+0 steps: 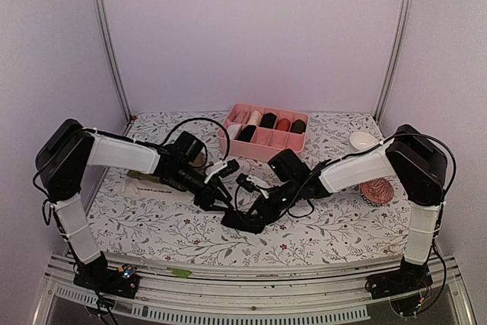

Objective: Roll the underwear
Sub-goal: Roll the underwear at the center of the board, then pick up the underwear from the center of the board.

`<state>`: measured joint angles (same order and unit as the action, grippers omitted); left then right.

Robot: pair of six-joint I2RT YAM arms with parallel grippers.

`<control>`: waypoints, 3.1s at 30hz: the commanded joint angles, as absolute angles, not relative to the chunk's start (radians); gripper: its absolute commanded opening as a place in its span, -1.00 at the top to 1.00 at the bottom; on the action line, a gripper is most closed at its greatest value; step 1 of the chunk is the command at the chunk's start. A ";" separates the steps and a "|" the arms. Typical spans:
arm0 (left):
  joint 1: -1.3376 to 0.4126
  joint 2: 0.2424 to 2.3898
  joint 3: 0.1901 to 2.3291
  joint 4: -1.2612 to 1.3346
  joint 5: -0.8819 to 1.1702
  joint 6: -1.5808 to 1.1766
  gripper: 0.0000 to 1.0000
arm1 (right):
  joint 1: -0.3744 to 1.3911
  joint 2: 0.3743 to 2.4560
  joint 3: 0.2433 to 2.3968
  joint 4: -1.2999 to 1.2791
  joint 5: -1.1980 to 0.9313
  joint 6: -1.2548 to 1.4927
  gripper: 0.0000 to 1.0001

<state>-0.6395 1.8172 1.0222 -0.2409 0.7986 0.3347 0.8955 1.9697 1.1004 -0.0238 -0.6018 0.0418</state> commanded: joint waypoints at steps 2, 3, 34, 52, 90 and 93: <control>-0.658 1.903 1.072 -0.191 0.805 0.287 -0.08 | 0.907 2.028 1.073 -0.146 -0.566 0.046 0.58; -0.663 1.919 1.080 -0.202 0.815 0.287 -0.07 | 0.908 2.026 1.073 -0.148 -0.560 0.043 0.57; -0.554 1.283 0.638 0.141 0.538 0.546 -0.88 | 0.886 2.021 1.047 -0.122 -0.585 0.056 0.60; -0.950 1.401 0.502 0.294 0.318 0.944 -0.32 | 0.847 2.094 1.080 -0.126 -0.682 0.068 0.70; -0.960 1.878 0.788 0.228 0.145 0.975 0.13 | 0.773 2.233 1.169 -0.182 -0.661 0.015 1.00; -0.954 1.873 0.796 0.156 0.191 0.995 0.32 | 0.761 2.191 1.172 -0.171 -0.650 0.015 1.00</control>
